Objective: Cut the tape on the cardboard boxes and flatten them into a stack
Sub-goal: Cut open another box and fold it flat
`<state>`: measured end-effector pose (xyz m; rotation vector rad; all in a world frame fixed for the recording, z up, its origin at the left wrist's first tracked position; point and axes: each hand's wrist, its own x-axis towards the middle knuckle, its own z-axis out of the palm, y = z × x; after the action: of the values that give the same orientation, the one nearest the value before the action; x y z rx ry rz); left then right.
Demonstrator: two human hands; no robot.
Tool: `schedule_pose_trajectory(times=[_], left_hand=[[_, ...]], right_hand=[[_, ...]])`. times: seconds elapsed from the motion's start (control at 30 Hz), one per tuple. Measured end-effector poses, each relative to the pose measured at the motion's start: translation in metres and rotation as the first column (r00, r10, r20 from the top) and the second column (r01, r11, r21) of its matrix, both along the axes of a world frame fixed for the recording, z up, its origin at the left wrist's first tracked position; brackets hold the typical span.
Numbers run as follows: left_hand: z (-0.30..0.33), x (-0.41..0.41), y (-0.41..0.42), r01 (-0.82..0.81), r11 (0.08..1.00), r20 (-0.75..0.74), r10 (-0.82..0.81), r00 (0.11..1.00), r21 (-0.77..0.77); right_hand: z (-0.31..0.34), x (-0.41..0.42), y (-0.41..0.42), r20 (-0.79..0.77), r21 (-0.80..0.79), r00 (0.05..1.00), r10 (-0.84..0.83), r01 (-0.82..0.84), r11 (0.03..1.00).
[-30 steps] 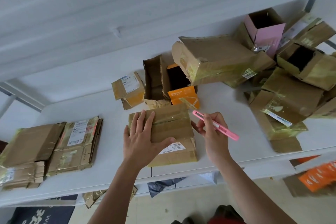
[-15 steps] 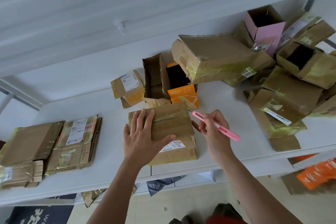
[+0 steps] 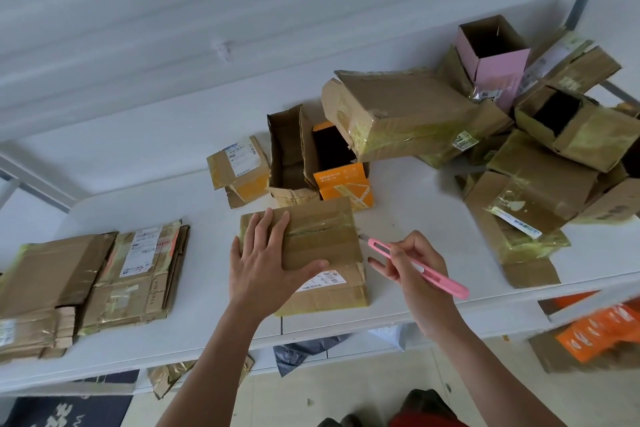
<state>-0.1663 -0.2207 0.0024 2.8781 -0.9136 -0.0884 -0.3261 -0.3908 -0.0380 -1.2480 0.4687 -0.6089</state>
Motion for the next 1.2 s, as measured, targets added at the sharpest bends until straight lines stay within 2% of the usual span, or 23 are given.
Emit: schedule_pose_trajectory(times=[0.17, 0.27, 0.33, 0.43, 0.5, 0.63, 0.73, 0.83, 0.93, 1.0, 1.1, 1.17, 1.2], left_hand=[[0.002, -0.001, -0.001, 0.002, 1.0, -0.037, -0.002, 0.999, 0.002], [0.009, 0.004, 0.0, -0.006, 0.999, -0.13, 0.001, 0.992, -0.037], [0.013, 0.004, 0.001, -0.058, 0.995, -0.18, 0.042, 0.983, -0.085], [0.01, -0.006, 0.005, -0.147, 0.979, -0.117, 0.132, 0.984, -0.138], [0.009, -0.01, 0.008, -0.169, 0.971, -0.102, 0.153, 0.983, -0.17], [0.016, -0.003, 0.01, -0.125, 0.974, -0.167, 0.093, 0.982, -0.19], [0.02, 0.002, 0.017, -0.219, 0.957, -0.18, 0.186, 0.966, -0.191], [0.024, 0.004, 0.032, -0.404, 0.895, -0.236, 0.357, 0.904, -0.192], [0.028, 0.007, 0.051, -0.632, 0.738, -0.366, 0.534, 0.762, -0.238], [0.025, 0.011, 0.058, -0.686, 0.68, -0.521, 0.499, 0.692, -0.26], [0.019, 0.006, 0.048, -0.72, 0.611, -0.729, 0.32, 0.605, -0.329], [0.017, 0.003, 0.041, -0.728, 0.577, -0.772, 0.245, 0.587, -0.371], [0.018, 0.004, 0.041, -0.708, 0.59, -0.759, 0.23, 0.609, -0.389]], right_hand=[[0.007, -0.014, -0.011, -0.014, -0.053, 0.995, 0.098, -0.098, 0.994], [0.009, -0.013, -0.016, 0.008, -0.008, 1.0, 0.021, -0.021, 1.0], [0.009, -0.007, -0.019, 0.006, -0.082, 0.998, -0.059, 0.059, 0.995], [0.019, 0.012, -0.024, 0.037, -0.239, 0.996, -0.084, 0.09, 0.967], [0.029, 0.033, -0.026, 0.042, -0.285, 0.998, -0.056, 0.066, 0.956], [0.038, 0.079, -0.028, -0.02, -0.353, 0.999, 0.024, -0.03, 0.935], [0.029, 0.097, -0.021, -0.074, -0.43, 0.994, 0.085, -0.109, 0.896], [0.026, 0.096, -0.016, -0.078, -0.517, 0.995, 0.06, -0.091, 0.851], [0.028, 0.096, -0.014, -0.047, -0.559, 0.998, 0.049, -0.067, 0.826], [0.025, 0.099, -0.006, -0.032, -0.588, 0.998, 0.056, -0.064, 0.807], [0.015, 0.099, 0.023, -0.022, -0.552, 0.996, 0.086, -0.084, 0.83], [0.013, 0.094, 0.041, 0.011, -0.546, 0.999, 0.04, -0.027, 0.837], [0.013, 0.091, 0.045, 0.031, -0.542, 1.0, 0.005, 0.013, 0.841]])
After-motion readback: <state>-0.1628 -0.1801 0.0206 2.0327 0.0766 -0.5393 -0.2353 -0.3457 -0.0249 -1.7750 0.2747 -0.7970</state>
